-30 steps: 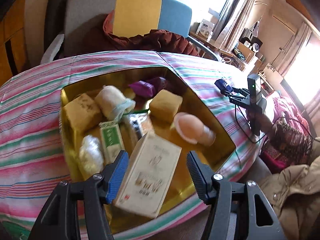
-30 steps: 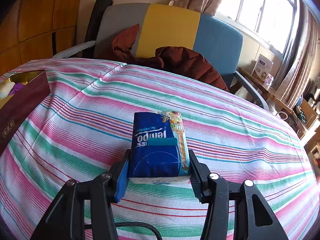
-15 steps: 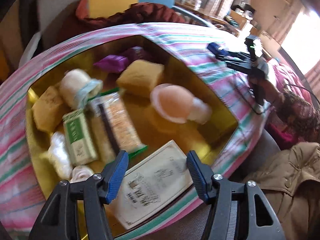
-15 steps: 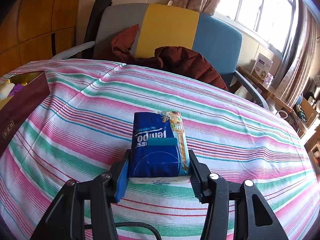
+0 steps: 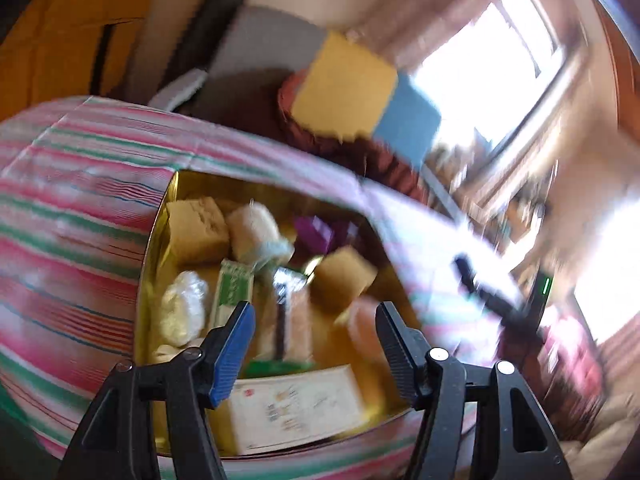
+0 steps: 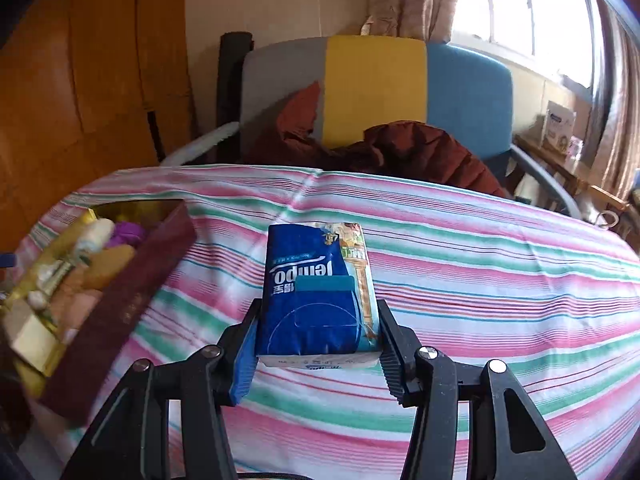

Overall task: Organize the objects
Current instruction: 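Lower the white box and tissue pack into the tray and open both tools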

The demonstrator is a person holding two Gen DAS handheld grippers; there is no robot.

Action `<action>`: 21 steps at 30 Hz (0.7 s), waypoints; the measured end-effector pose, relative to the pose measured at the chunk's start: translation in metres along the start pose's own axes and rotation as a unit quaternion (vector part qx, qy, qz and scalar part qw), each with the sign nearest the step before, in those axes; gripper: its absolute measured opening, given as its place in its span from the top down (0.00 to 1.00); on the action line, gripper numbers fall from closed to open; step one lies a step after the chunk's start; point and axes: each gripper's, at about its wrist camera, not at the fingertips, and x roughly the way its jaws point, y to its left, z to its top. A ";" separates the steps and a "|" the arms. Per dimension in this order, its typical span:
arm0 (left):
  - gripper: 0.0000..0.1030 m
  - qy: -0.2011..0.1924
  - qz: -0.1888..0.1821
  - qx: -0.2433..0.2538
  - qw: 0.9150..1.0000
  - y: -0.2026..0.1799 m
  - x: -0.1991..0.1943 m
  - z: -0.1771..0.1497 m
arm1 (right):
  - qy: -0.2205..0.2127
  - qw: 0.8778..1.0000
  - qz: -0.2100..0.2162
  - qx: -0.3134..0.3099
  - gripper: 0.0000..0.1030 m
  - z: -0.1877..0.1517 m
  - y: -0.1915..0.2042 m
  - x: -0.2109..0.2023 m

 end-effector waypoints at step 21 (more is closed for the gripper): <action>0.31 -0.089 0.270 -0.032 0.958 -0.049 -0.031 -0.030 | 0.152 0.957 0.237 -0.067 0.49 -0.007 0.200 0.020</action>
